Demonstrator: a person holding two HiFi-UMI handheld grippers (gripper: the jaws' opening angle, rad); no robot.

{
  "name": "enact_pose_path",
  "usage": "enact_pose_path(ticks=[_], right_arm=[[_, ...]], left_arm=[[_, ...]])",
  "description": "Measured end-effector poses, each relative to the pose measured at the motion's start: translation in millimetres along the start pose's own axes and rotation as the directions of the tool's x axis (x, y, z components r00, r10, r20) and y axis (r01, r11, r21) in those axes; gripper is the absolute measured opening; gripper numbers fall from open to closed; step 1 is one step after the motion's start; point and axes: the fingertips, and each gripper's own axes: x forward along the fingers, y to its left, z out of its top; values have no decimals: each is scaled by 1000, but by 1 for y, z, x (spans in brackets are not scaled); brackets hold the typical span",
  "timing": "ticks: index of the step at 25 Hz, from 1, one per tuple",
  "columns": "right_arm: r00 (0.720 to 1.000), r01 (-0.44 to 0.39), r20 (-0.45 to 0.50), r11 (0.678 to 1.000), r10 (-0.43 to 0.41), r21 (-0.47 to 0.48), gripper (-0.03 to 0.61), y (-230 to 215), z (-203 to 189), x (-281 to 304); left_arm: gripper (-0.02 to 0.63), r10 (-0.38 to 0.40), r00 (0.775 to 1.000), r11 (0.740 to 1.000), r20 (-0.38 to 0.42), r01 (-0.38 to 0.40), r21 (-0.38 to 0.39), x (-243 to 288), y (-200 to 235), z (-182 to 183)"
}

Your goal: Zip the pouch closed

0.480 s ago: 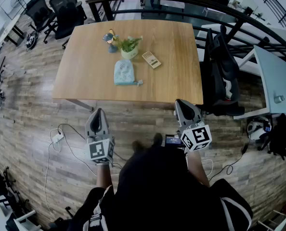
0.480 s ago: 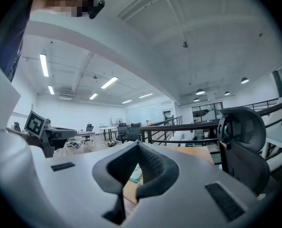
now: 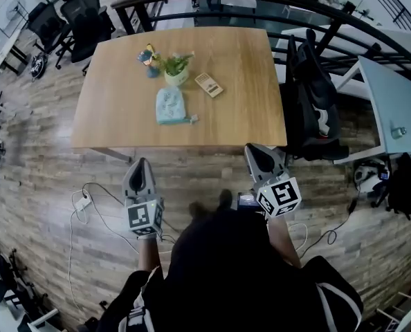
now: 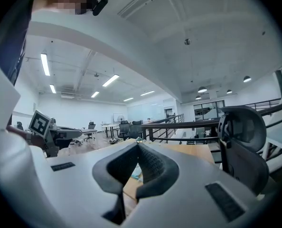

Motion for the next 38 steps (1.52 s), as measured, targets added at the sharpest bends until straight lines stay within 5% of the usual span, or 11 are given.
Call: enact_pose_path(ticks=[6, 12, 16, 20, 38], right_arm=[[1000, -4, -1, 1000, 4, 12, 12, -14, -5, -4], [1000, -3, -20, 997, 5, 76, 12, -52, -24, -16], [999, 6, -38, 993, -2, 122, 12, -75, -35, -15], [999, 3, -51, 989, 5, 148, 12, -82, -42, -9], [993, 55, -103, 998, -54, 5, 12, -96, 2, 129]], left_arm=[[-2, -49, 999, 998, -5, 49, 33, 21, -23, 8], [-2, 26, 1000, 1000, -3, -26, 8, 38, -37, 18], [-2, 6, 1000, 996, -22, -4, 87, 47, -51, 28], [-2, 4, 999, 997, -43, 0, 77, 63, -51, 24], [-2, -162, 987, 986, -5, 162, -36, 222, -12, 14]])
